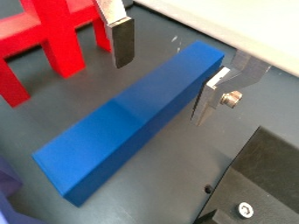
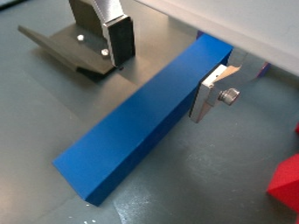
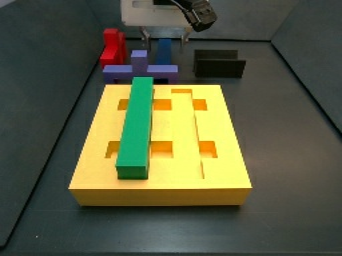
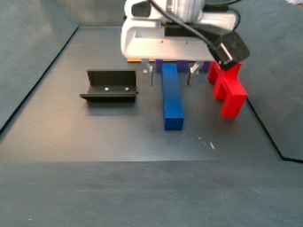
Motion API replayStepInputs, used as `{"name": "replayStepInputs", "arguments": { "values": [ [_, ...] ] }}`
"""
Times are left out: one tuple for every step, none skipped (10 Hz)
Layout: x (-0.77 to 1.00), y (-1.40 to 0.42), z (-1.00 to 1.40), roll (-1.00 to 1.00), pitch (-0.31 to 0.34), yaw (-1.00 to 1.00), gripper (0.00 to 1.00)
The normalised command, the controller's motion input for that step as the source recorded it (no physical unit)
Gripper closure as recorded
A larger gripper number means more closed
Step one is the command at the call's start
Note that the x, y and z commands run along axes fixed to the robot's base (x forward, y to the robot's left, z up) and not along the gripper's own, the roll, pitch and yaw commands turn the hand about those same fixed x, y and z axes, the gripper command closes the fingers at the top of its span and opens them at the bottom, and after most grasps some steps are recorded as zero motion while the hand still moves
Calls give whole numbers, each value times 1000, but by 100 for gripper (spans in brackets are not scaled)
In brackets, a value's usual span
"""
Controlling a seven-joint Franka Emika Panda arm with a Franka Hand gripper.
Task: Pick up the blue object. Move up. Move to above the board. Insert the blue object.
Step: Pick up the blue object.
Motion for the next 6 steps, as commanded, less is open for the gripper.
{"name": "replayStepInputs", "arguments": {
  "values": [
    [97,0,-297,-117,-31,194,0],
    [129,0,-340,-129,-20,214,0],
    [54,0,-331,-126,-50,174,0],
    [0,0,-274,-110,-61,114,0],
    [0,0,-57,0,-20,0,0],
    [0,0,0,0,0,0,0]
  ]
}}
